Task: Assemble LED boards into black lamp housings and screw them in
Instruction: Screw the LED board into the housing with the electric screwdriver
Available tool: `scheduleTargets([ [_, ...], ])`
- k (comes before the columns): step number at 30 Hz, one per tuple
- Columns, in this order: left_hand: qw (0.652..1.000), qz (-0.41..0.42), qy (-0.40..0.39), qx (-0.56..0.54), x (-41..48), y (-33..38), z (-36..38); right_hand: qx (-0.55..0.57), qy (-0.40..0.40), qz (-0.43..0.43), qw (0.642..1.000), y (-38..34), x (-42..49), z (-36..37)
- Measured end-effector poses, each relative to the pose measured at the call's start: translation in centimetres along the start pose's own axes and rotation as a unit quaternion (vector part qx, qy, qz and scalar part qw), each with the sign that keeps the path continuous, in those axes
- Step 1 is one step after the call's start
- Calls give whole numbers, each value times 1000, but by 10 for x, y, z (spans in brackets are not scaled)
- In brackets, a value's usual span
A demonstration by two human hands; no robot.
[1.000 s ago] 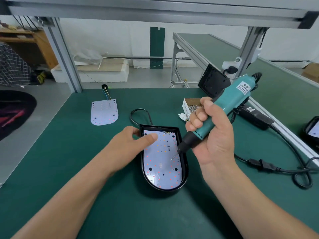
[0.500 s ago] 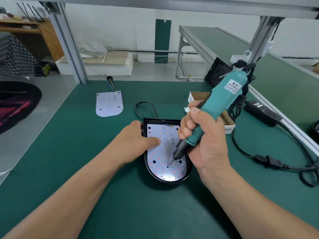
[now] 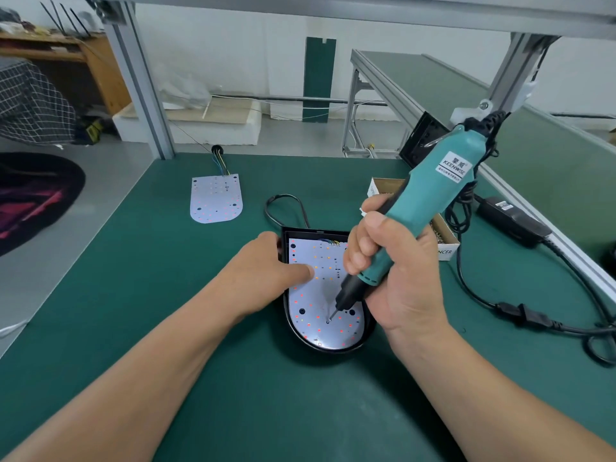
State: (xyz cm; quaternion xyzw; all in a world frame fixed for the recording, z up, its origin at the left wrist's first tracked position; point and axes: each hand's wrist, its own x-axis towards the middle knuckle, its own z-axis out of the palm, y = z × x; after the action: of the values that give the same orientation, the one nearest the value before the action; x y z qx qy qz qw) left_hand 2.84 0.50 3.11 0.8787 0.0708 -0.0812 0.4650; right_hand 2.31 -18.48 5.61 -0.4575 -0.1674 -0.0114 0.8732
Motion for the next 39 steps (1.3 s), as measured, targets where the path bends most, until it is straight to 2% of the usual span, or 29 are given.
scheduleTargets([
  [9,1000,16,0,0,5,-1,2,-51,-59,-26,997,-1,-7,11],
  [21,998,51,-23,5,10,-3,2,-63,-157,12,985,-2,-3,11],
  [26,999,33,-1,19,10,-4,3,-31,-144,19,989,-5,-3,8],
  [32,999,44,4,26,7,-2,2,-11,-168,-30,985,-15,1,8],
  [36,998,54,-19,11,0,3,-4,56,-89,-29,994,-20,10,-2],
  [38,999,17,7,-36,0,6,-11,93,-34,-16,995,-21,15,-11],
  [39,995,10,32,-95,1,7,-15,110,-8,-11,994,-23,17,-15],
])
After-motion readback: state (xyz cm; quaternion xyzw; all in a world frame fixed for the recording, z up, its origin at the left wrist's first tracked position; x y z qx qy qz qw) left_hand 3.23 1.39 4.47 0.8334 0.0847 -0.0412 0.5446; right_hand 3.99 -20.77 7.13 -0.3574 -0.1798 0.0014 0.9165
